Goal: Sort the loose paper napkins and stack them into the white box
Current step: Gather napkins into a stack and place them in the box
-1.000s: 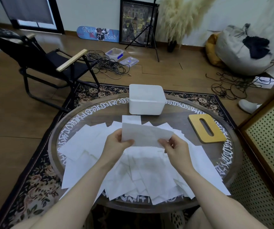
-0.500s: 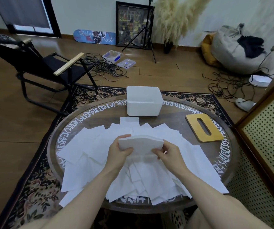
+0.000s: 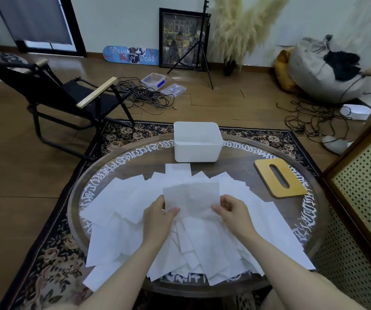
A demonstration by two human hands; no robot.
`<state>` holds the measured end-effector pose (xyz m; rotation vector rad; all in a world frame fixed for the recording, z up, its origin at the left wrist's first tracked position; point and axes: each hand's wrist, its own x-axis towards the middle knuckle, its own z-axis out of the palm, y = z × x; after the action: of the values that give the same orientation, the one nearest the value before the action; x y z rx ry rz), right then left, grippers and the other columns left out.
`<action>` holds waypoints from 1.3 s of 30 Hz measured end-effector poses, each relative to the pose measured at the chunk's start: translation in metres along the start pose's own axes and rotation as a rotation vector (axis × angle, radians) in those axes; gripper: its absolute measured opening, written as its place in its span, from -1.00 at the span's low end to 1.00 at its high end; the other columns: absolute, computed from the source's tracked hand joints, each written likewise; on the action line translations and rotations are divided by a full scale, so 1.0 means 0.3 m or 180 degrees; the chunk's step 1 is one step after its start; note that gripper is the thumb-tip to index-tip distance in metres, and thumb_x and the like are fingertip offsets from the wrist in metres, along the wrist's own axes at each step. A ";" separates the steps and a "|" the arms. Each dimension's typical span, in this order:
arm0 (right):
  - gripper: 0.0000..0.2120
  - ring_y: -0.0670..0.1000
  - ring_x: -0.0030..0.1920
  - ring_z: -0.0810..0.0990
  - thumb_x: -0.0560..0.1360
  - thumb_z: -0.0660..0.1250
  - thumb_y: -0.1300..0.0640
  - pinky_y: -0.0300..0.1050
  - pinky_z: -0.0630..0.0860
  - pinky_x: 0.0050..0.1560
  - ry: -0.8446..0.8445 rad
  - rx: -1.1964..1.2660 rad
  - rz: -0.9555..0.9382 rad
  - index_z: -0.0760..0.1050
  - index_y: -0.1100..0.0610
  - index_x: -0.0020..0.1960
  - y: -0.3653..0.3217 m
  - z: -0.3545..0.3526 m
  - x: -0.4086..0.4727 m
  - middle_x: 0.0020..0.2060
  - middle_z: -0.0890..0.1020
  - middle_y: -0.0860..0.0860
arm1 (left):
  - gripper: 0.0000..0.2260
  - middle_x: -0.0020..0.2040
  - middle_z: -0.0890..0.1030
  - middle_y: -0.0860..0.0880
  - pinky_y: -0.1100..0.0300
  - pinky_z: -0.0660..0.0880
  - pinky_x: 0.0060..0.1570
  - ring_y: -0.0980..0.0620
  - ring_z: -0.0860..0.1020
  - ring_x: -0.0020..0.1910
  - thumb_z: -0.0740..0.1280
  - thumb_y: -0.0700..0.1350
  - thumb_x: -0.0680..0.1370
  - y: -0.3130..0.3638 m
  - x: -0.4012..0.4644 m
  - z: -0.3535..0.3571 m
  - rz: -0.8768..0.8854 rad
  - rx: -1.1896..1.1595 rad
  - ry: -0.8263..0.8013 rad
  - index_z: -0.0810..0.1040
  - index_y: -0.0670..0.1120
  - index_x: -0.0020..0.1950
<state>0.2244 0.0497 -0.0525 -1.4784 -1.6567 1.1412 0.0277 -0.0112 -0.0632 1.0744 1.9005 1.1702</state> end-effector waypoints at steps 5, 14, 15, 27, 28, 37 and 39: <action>-0.83 -0.09 -0.38 0.38 0.50 0.36 0.27 -0.27 0.32 -0.32 0.0267 0.0692 0.0210 0.53 0.09 -0.25 -0.060 0.011 0.013 -0.41 0.46 0.00 | -0.93 -0.21 0.64 -0.04 -0.08 0.52 -0.08 -0.09 0.59 -0.15 0.43 -0.13 0.45 0.064 0.032 0.004 -0.0160 -0.0551 0.0316 0.56 -0.01 -0.15; -0.95 -0.10 -0.36 0.37 0.50 0.38 0.23 -0.41 0.30 -0.40 0.0563 0.0695 -0.0003 0.57 0.12 -0.06 -0.187 -0.010 0.188 -0.42 0.41 -0.08 | -0.94 -0.24 0.54 -0.13 -0.03 0.46 -0.22 -0.01 0.44 -0.27 0.36 -0.13 0.51 0.196 0.233 -0.006 0.0037 -0.0686 0.0349 0.58 0.03 -0.13; -0.96 -0.07 -0.32 0.39 0.50 0.38 0.24 -0.38 0.33 -0.37 0.0593 0.0667 -0.0022 0.57 0.14 -0.05 -0.201 -0.013 0.220 -0.37 0.45 -0.03 | -0.91 -0.25 0.54 -0.11 0.02 0.44 -0.23 -0.01 0.44 -0.28 0.34 -0.15 0.52 0.209 0.266 -0.006 0.0071 -0.0609 0.0315 0.57 0.03 -0.15; -0.87 0.08 -0.12 0.57 0.52 0.29 0.10 -0.01 0.49 -0.08 0.0950 -0.0297 0.0421 0.54 0.02 0.05 -0.269 -0.043 0.609 -0.21 0.57 -0.04 | -0.80 -0.03 0.61 0.05 0.16 0.44 -0.01 0.00 0.54 -0.03 0.36 -0.06 0.51 0.378 0.615 0.053 -0.0155 0.0371 0.0393 0.61 -0.03 0.12; -0.85 0.08 -0.09 0.58 0.52 0.29 0.12 -0.01 0.49 -0.04 0.0954 -0.0372 0.0418 0.55 0.03 0.06 -0.268 -0.048 0.630 -0.19 0.58 -0.04 | -0.79 0.01 0.62 0.05 0.17 0.42 -0.02 -0.01 0.54 0.01 0.36 -0.05 0.51 0.383 0.635 0.062 -0.0164 0.0444 0.0411 0.61 -0.02 0.13; -0.73 0.07 0.12 0.55 0.53 0.27 0.17 -0.08 0.47 0.02 0.0828 -0.1296 0.0227 0.55 -0.01 0.20 -0.247 -0.056 0.772 0.09 0.64 -0.03 | -0.82 -0.05 0.59 -0.04 0.16 0.35 -0.16 -0.14 0.56 0.10 0.23 -0.18 0.55 0.385 0.744 0.126 0.0393 0.1982 0.0220 0.48 0.12 -0.09; -0.72 0.09 0.15 0.52 0.53 0.27 0.17 -0.05 0.46 0.08 0.0823 -0.1472 0.0162 0.55 -0.01 0.22 -0.239 -0.050 0.781 0.09 0.63 0.00 | -0.80 -0.02 0.62 0.00 0.16 0.37 -0.16 -0.12 0.57 0.08 0.24 -0.18 0.54 0.373 0.758 0.141 0.0499 0.2172 0.0229 0.37 0.11 -0.19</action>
<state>0.1671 0.2832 -0.0021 -1.8693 -1.7770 0.5745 -0.0053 0.2359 -0.0014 1.5695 2.3817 0.6358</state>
